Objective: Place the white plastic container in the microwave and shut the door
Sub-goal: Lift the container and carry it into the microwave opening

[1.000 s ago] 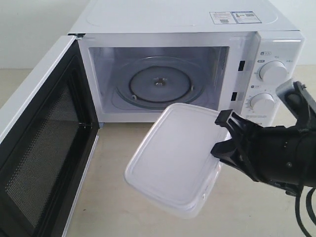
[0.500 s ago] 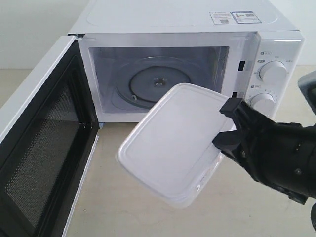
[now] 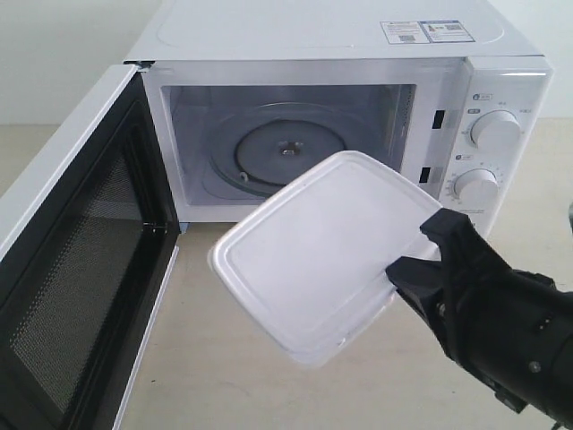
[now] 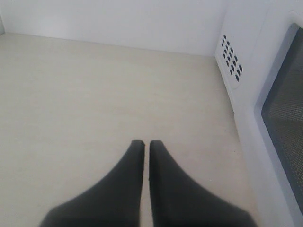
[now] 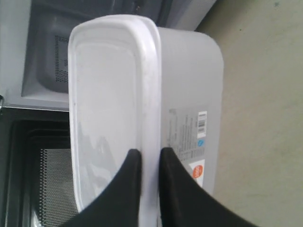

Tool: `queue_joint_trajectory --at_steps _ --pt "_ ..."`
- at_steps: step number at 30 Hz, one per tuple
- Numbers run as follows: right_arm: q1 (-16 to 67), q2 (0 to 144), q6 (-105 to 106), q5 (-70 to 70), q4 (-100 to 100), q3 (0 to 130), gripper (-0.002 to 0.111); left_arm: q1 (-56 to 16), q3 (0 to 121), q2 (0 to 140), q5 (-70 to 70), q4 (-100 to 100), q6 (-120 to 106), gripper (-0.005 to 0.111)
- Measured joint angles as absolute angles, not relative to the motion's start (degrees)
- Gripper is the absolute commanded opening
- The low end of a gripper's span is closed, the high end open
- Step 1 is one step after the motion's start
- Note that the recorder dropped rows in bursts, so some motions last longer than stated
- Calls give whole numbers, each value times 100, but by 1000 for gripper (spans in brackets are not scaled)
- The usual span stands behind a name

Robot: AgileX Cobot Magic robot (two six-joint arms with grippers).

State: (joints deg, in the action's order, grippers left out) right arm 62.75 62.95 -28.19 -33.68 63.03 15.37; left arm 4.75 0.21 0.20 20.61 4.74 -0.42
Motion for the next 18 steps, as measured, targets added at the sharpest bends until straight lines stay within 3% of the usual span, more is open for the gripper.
queue_joint_trajectory --at_steps 9,18 --pt "6284 7454 -5075 -4358 4728 1537 0 475 21 20 2061 474 -42 4" --pt "6268 8400 -5601 -4791 4617 1969 0 475 21 20 2061 474 -42 4"
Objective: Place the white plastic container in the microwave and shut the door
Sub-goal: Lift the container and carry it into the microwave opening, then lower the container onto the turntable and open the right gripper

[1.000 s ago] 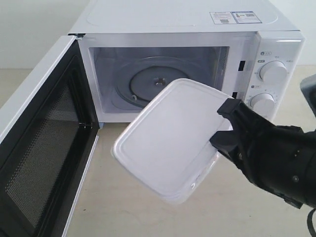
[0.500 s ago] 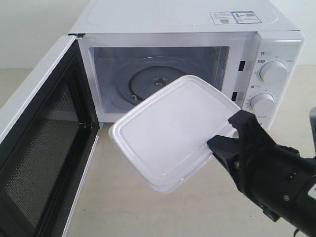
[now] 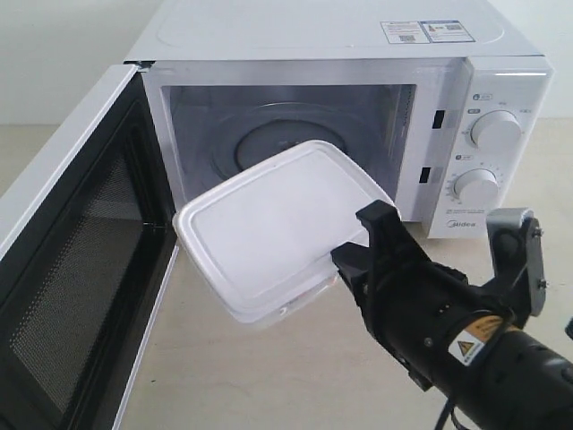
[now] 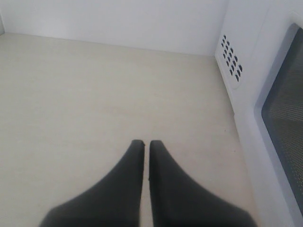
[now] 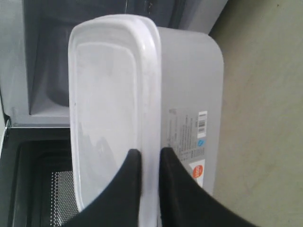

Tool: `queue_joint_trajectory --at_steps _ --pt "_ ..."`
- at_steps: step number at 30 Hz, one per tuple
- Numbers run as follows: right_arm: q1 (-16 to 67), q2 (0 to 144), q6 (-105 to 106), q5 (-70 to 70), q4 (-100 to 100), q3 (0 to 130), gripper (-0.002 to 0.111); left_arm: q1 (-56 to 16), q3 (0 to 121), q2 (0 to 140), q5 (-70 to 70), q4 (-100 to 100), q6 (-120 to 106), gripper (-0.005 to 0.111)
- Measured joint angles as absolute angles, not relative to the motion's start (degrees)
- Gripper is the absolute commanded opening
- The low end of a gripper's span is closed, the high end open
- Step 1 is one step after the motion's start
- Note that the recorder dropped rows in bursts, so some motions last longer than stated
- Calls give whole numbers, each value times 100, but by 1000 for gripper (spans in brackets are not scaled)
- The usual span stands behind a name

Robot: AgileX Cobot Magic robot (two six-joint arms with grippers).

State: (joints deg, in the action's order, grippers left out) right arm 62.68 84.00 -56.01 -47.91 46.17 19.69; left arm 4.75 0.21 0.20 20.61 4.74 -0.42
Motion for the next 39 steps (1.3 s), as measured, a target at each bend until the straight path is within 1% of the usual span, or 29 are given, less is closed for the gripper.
queue_joint_trajectory --at_steps 11,20,32,39 --pt "5369 8985 -5655 -4563 4379 2782 0 475 21 20 2061 474 -42 4" --pt "5218 9713 -5719 -4383 4341 3539 0 475 21 20 2061 474 -42 4" --pt "4626 10144 -5646 -3929 4328 4406 0 475 21 20 2061 474 -42 4" --pt "4553 10642 -5612 -3826 4489 4896 0 475 21 20 2061 474 -42 4"
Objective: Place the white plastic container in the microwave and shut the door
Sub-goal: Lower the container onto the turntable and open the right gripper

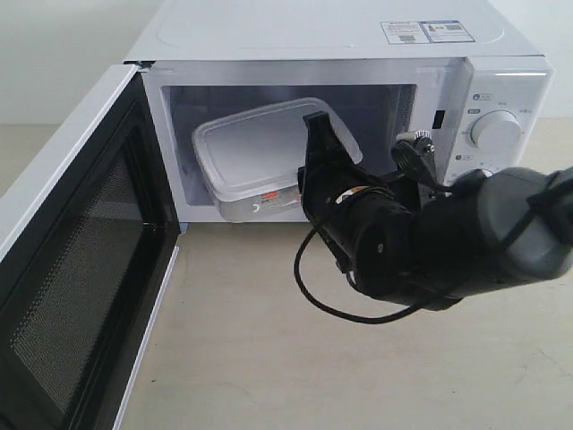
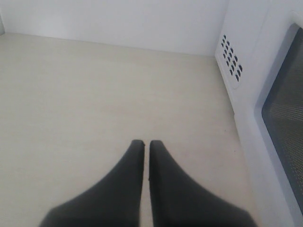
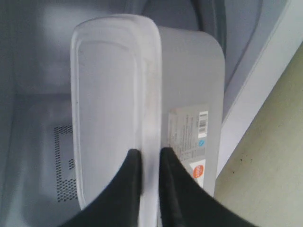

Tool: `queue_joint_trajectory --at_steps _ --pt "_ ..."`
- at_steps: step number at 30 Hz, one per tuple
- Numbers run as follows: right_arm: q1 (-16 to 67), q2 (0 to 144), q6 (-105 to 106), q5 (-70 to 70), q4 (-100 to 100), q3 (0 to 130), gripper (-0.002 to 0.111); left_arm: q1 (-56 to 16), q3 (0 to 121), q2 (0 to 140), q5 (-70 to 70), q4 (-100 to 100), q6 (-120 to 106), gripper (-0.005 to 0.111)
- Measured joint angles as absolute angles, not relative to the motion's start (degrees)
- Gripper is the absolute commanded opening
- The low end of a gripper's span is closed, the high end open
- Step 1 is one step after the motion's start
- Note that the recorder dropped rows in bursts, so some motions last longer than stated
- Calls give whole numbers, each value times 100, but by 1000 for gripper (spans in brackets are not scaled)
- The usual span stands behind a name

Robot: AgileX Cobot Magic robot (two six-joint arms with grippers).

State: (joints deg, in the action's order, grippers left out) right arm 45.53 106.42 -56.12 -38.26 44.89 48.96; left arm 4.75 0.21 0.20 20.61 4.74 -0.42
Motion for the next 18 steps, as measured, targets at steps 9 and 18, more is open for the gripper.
queue_joint_trajectory --at_steps 9,18 --pt "4504 11072 -5533 -3863 4824 5407 0 475 21 20 2061 474 -42 4" --pt "4433 11080 -5168 -3920 5178 5485 0 475 21 20 2061 474 -42 4"
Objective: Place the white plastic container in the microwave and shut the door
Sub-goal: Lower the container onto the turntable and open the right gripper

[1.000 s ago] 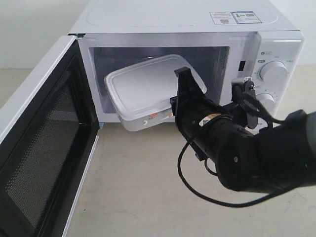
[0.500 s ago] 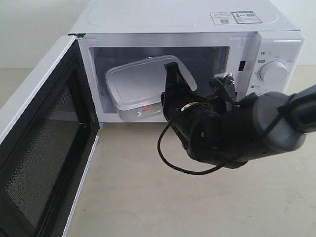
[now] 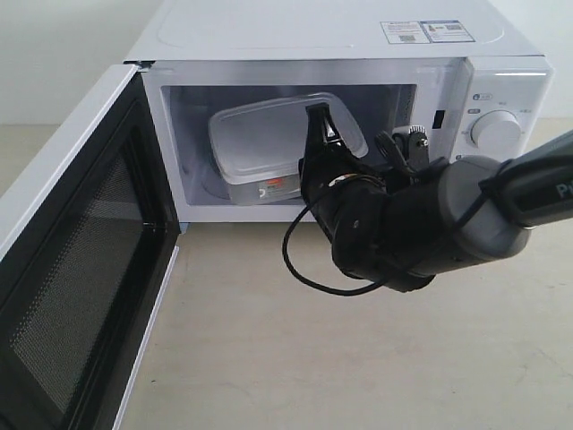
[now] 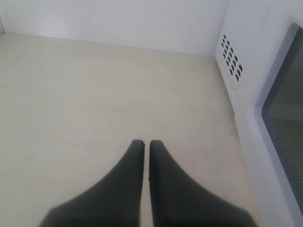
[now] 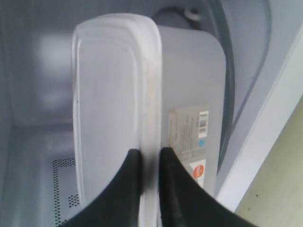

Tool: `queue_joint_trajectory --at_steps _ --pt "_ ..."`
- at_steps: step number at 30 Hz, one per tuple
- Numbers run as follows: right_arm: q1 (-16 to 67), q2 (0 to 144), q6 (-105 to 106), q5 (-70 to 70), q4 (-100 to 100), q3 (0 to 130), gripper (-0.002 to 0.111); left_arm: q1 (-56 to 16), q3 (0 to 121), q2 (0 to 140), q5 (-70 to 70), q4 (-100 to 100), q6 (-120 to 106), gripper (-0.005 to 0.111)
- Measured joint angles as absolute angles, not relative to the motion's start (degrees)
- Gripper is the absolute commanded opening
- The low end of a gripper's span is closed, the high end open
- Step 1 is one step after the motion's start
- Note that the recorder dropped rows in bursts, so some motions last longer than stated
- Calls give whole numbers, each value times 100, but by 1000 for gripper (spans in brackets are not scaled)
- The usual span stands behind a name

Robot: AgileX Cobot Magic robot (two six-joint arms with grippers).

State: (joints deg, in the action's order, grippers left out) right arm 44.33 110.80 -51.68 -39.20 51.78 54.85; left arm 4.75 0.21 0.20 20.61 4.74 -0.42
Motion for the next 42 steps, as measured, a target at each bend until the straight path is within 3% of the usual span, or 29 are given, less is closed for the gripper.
queue_joint_trajectory --at_steps 8,11,12,13,16,26,36,42 --pt "4406 11080 -4946 -3943 5319 5485 2 475 21 20 2061 474 -42 4" --pt "4406 11080 -4924 -3979 5334 5485 16 475 21 20 2061 474 -42 4" --pt "4406 11080 -4913 -3992 5333 5485 30 475 21 20 2061 474 -42 4" --pt "4406 11080 -4902 -4076 5333 5485 35 475 21 20 2061 474 -42 4" --pt "4406 11080 -4887 -4150 5333 5489 41 475 21 20 2061 474 -42 4" --pt "4406 11001 -4725 -3846 3726 5469 40 475 21 20 2061 474 -42 4" --pt "4406 10443 -3978 -3396 2836 4330 0 475 21 20 2061 474 -42 4" --pt "4406 10206 -2834 -3312 2139 3903 0 475 21 20 2061 474 -42 4"
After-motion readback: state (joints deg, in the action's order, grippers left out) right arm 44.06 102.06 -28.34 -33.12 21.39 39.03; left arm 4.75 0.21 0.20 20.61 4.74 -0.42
